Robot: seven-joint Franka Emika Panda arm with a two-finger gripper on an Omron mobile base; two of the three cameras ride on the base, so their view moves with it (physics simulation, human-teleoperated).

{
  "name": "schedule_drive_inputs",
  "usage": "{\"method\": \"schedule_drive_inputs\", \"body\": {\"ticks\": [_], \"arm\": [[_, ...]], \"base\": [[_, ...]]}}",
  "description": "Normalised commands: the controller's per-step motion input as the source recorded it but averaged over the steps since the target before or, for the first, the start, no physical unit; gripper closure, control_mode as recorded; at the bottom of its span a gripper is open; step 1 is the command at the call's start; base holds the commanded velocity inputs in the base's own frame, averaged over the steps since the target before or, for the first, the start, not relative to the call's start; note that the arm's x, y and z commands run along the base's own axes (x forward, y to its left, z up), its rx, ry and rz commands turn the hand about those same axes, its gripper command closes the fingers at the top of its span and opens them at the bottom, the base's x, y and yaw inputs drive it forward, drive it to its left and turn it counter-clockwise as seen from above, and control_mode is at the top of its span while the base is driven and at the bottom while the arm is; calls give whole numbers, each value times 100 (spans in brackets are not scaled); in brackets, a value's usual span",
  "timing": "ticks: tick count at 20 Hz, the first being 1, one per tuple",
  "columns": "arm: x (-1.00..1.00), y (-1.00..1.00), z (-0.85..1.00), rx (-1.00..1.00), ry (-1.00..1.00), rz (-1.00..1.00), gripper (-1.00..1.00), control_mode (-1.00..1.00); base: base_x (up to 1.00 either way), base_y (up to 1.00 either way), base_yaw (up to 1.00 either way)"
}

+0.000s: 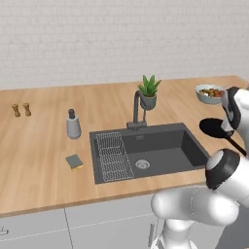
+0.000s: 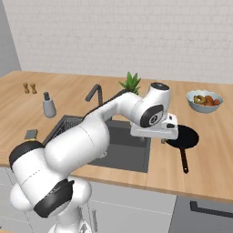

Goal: Pick the pan and sponge and place them into the sink. Then turn on the water.

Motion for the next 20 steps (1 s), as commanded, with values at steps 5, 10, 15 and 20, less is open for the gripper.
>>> {"method": "schedule_drive_inputs", "body": {"ticks": [5,10,15,20], "arm": [[13,-47,-36,-1,4,-11,-100,-100],[2,-68,-45,0,0,0,-100,-100],[17,-46,-32,0,0,0,-100,-100],[11,-13,-15,0,0,0,-100,-100]], "base": [[0,0,0],[0,0,0],[0,0,0],[0,0,0]]}}
